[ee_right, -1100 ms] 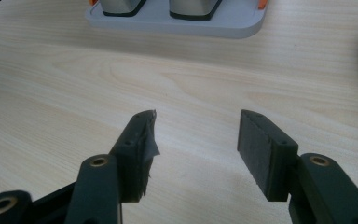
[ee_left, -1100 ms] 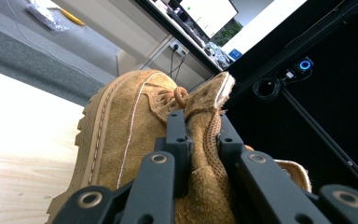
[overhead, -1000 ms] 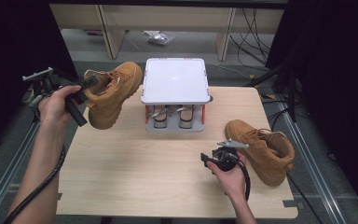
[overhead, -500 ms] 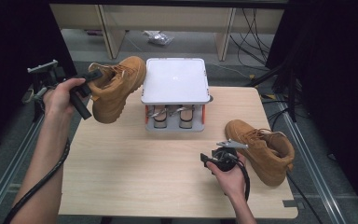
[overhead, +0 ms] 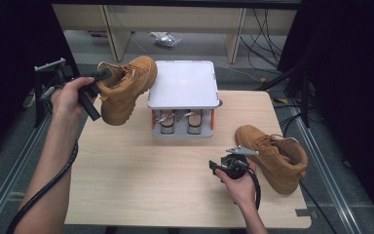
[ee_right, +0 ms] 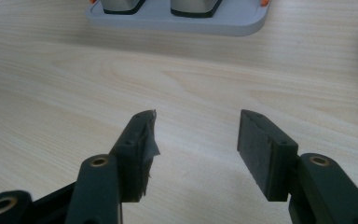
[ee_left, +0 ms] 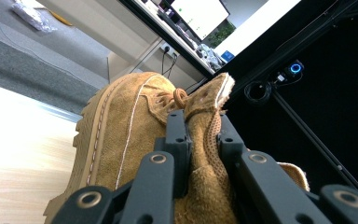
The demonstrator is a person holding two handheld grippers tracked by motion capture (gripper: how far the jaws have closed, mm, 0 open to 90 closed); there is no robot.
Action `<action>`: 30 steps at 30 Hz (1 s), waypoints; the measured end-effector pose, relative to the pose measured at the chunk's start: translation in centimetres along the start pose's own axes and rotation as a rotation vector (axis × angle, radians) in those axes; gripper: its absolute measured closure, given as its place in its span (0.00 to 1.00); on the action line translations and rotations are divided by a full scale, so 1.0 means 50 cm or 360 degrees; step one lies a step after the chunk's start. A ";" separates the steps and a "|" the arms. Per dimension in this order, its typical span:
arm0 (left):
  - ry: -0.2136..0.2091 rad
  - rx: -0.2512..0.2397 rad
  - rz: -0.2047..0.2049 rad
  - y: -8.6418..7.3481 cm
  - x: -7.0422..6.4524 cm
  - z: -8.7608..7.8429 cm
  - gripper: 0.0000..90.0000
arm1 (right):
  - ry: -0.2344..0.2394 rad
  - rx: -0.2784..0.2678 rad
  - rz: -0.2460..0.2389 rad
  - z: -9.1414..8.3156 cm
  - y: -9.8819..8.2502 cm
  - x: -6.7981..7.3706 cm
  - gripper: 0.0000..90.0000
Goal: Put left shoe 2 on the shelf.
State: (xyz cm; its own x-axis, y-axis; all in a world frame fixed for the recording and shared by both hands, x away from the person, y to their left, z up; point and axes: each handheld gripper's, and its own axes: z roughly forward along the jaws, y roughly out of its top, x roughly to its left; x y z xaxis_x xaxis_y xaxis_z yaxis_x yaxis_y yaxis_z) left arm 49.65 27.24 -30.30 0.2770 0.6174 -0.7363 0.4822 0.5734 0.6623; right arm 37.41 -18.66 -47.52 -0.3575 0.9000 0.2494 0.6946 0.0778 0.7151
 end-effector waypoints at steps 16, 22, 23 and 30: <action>-0.0024 0.0022 0.0005 0.008 -0.021 0.024 0.89 | 0.0008 -0.0004 -0.0019 0.001 0.000 -0.004 0.52; -0.0018 0.0025 0.0005 0.010 -0.026 0.035 0.89 | -0.0009 0.0015 -0.0021 0.000 0.000 -0.002 0.52; -0.0016 0.0025 0.0004 0.010 -0.027 0.037 0.89 | -0.0004 0.0013 -0.0013 0.001 0.000 -0.002 0.52; -0.0013 0.0035 0.0008 0.011 -0.033 0.047 0.89 | -0.0006 0.0016 -0.0010 0.001 -0.001 -0.001 0.52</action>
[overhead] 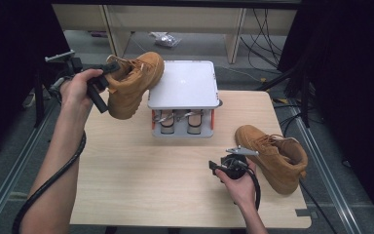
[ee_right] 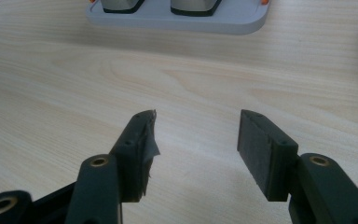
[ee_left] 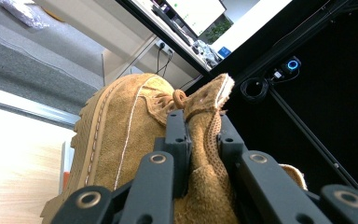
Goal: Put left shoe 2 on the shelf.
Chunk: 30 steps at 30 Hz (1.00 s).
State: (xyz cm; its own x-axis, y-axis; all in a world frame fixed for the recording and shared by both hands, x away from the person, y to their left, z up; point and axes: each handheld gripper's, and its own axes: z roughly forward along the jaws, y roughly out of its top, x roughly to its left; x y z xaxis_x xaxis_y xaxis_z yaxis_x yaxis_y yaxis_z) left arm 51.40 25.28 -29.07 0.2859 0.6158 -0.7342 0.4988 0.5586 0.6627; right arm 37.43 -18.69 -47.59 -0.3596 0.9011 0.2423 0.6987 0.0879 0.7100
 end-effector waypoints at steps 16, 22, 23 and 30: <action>0.0001 0.0005 -0.0003 0.007 -0.016 0.027 0.88 | 0.0000 -0.0005 0.0009 0.004 -0.001 0.002 0.52; 0.0001 0.0010 0.0002 0.008 -0.024 0.037 0.88 | 0.0014 -0.0007 -0.0008 0.004 -0.001 0.000 0.52; 0.0004 0.0012 0.0003 0.009 -0.025 0.039 0.88 | 0.0023 -0.0010 -0.0013 0.004 -0.001 -0.001 0.52; 0.0004 0.0022 0.0007 0.013 -0.033 0.054 0.88 | 0.0013 -0.0009 -0.0008 0.004 -0.002 0.000 0.52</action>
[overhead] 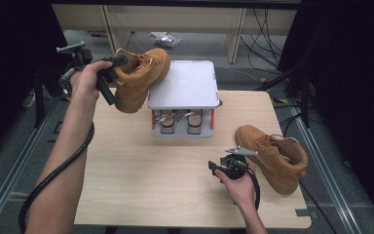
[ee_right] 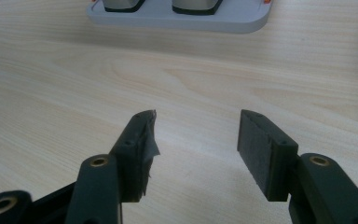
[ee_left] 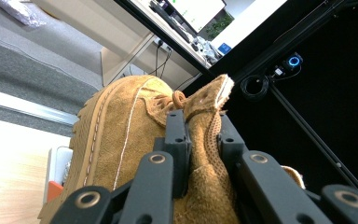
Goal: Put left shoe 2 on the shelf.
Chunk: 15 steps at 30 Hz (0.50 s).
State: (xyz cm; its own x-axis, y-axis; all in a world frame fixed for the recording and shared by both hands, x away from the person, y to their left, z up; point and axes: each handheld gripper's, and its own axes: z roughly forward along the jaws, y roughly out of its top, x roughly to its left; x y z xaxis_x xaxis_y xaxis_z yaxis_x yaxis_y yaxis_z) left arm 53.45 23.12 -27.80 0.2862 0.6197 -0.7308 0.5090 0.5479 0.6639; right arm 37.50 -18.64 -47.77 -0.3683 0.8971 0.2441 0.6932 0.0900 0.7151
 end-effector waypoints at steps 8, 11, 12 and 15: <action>0.0010 -0.0001 0.0003 0.005 -0.010 0.017 0.88 | 0.0007 0.0011 0.0015 0.003 -0.001 0.003 0.52; 0.0011 -0.0007 0.0007 0.006 -0.015 0.024 0.88 | 0.0008 0.0009 0.0015 0.002 -0.002 0.003 0.52; 0.0014 -0.0013 0.0001 0.006 -0.015 0.026 0.88 | 0.0005 0.0008 0.0011 0.003 -0.002 0.003 0.52; 0.0017 -0.0006 -0.0003 0.006 -0.017 0.034 0.88 | 0.0017 0.0012 0.0013 0.003 -0.002 0.002 0.52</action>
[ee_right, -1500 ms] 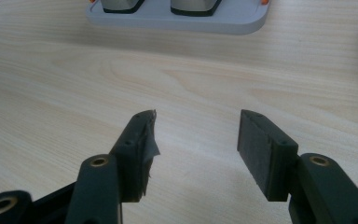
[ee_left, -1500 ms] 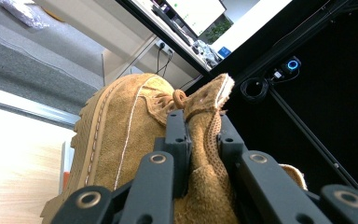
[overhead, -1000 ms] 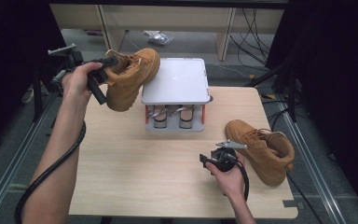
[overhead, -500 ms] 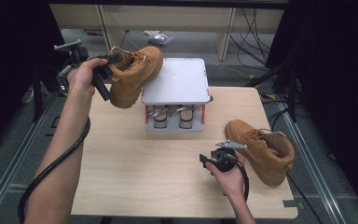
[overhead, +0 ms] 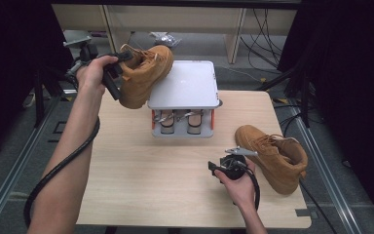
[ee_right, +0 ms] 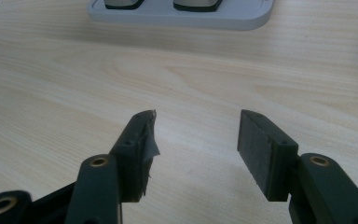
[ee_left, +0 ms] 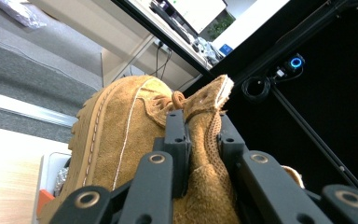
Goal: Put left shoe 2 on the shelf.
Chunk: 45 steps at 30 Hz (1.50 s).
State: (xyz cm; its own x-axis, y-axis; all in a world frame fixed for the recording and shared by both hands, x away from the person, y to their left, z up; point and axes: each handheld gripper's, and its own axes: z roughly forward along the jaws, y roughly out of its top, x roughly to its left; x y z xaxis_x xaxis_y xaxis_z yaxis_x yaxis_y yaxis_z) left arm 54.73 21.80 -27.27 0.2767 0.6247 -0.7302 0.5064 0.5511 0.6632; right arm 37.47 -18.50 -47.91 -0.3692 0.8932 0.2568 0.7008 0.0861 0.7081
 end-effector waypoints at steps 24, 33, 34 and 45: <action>0.0026 0.0017 -0.0036 -0.025 -0.013 0.076 0.87 | 0.0006 0.0021 0.0035 0.001 -0.002 0.000 0.52; 0.0046 0.0013 -0.0028 -0.040 0.000 0.091 0.85 | 0.0004 0.0011 -0.0005 0.003 -0.002 -0.005 0.52; 0.0044 0.0020 -0.0011 -0.039 -0.001 0.091 0.85 | -0.0007 0.0026 -0.0002 0.002 -0.002 -0.004 0.52; 0.0025 -0.0051 0.0099 -0.037 -0.001 0.082 0.57 | -0.0008 0.0039 -0.0025 0.008 -0.004 -0.001 0.52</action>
State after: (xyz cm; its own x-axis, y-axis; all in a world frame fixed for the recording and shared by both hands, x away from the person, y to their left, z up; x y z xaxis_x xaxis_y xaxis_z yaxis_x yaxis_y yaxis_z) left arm 57.12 18.50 -29.12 0.2937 0.6668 -0.6849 0.4618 0.5284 0.7124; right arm 37.59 -18.41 -48.35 -0.3771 0.8940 0.2422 0.7098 0.1109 0.6957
